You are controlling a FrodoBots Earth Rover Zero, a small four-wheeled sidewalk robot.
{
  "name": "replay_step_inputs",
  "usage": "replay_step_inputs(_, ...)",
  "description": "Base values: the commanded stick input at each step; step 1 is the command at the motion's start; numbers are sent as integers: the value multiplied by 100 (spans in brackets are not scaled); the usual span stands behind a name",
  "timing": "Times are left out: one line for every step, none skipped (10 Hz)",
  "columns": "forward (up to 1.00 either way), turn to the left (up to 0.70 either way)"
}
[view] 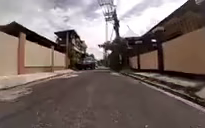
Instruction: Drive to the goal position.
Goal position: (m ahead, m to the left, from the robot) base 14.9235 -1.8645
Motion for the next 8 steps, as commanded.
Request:
replay_step_inputs(100, 0)
replay_step_inputs(100, 0)
replay_step_inputs(100, 0)
replay_step_inputs(100, 0)
replay_step_inputs(100, 0)
replay_step_inputs(100, 0)
replay_step_inputs(100, 0)
replay_step_inputs(100, 0)
